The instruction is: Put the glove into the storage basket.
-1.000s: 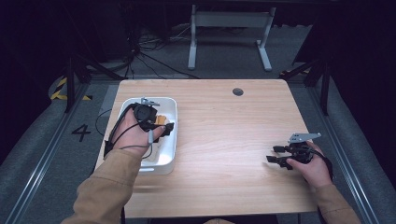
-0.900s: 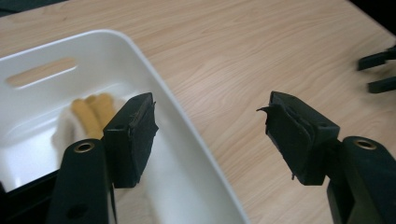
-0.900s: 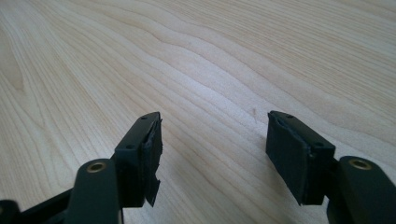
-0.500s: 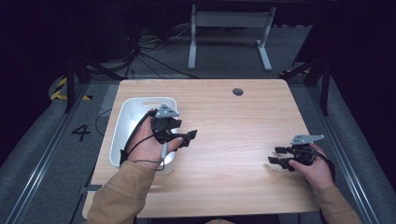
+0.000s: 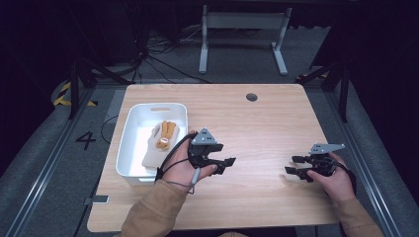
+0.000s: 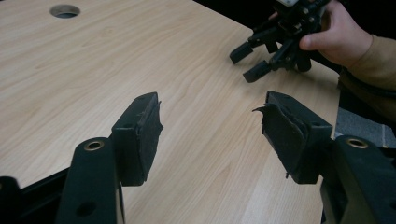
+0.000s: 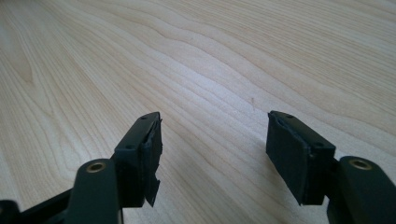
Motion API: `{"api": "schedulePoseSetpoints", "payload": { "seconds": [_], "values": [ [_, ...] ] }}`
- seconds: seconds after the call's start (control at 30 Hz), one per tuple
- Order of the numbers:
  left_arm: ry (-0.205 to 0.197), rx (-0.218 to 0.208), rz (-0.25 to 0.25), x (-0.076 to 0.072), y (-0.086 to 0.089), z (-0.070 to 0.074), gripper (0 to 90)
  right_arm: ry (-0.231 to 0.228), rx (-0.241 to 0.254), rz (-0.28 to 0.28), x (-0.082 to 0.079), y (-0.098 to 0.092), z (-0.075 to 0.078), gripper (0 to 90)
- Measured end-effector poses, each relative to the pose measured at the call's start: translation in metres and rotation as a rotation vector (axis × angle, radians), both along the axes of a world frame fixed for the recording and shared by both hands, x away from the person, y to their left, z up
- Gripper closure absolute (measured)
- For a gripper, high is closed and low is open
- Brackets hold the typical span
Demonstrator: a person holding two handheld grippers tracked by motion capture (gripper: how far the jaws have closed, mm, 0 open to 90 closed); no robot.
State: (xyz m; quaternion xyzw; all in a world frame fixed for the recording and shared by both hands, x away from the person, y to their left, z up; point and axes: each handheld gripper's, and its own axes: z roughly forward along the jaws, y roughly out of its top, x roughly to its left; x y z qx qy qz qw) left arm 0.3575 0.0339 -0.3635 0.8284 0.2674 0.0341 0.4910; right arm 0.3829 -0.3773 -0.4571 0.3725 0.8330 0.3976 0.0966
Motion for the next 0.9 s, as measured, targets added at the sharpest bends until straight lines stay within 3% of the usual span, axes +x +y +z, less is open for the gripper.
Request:
{"api": "schedulePoseSetpoints", "payload": {
  "seconds": [0.03, 0.1, 0.2, 0.27, 0.4, 0.43, 0.5, 0.53, 0.6, 0.63, 0.67, 0.8, 0.83, 0.9],
  "values": [
    [0.0, 0.0, 0.0, 0.0, 0.0, 0.0, 38.6, 0.0, 0.0, 0.0, 0.0, 0.0, 0.0, 37.0],
    [0.013, -0.024, -0.043, 0.0, -0.009, -0.016, 39.9, 0.0, 0.001, 0.003, 0.0, 0.0, 0.0, 37.0],
    [0.014, -0.014, -0.062, 0.001, -0.014, -0.026, 41.1, -0.001, 0.001, 0.005, 0.0, 0.0, 0.0, 37.0],
    [0.013, 0.022, -0.093, 0.001, -0.019, -0.034, 41.5, -0.006, 0.001, 0.004, 0.0, -0.001, 0.0, 37.0],
    [0.017, 0.052, -0.12, 0.001, -0.025, -0.05, 42.4, -0.01, 0.002, 0.005, 0.0, 0.0, 0.001, 36.9],
    [0.009, 0.075, -0.142, 0.0, -0.027, -0.06, 43.2, -0.013, 0.001, 0.009, 0.0, 0.0, 0.001, 36.9],
    [0.01, 0.075, -0.143, 0.0, -0.028, -0.065, 46.7, -0.014, 0.001, 0.011, 0.0, 0.0, 0.001, 36.9],
    [0.035, 0.083, -0.142, 0.0, -0.028, -0.073, 48.6, -0.009, 0.001, 0.015, -0.001, 0.001, 0.0, 36.9],
    [0.041, 0.1, -0.156, 0.0, -0.029, -0.081, 47.6, -0.011, 0.0, 0.021, -0.001, 0.002, 0.0, 36.9],
    [0.041, 0.1, -0.156, 0.0, -0.029, -0.081, 47.5, -0.011, 0.0, 0.021, -0.001, 0.002, 0.0, 36.9],
    [0.014, 0.105, -0.163, 0.001, -0.029, -0.086, 47.2, -0.011, 0.002, 0.025, 0.0, 0.003, -0.001, 36.9],
    [0.019, 0.121, -0.147, 0.004, -0.029, -0.094, 45.9, -0.015, -0.004, 0.03, 0.0, 0.005, -0.002, 36.9],
    [0.018, 0.146, -0.15, 0.006, -0.029, -0.097, 46.2, -0.013, -0.008, 0.033, 0.0, 0.007, -0.003, 36.9],
    [0.021, 0.143, -0.155, 0.007, -0.029, -0.099, 45.9, -0.02, -0.005, 0.044, -0.001, 0.01, -0.004, 37.0]
  ]
}}
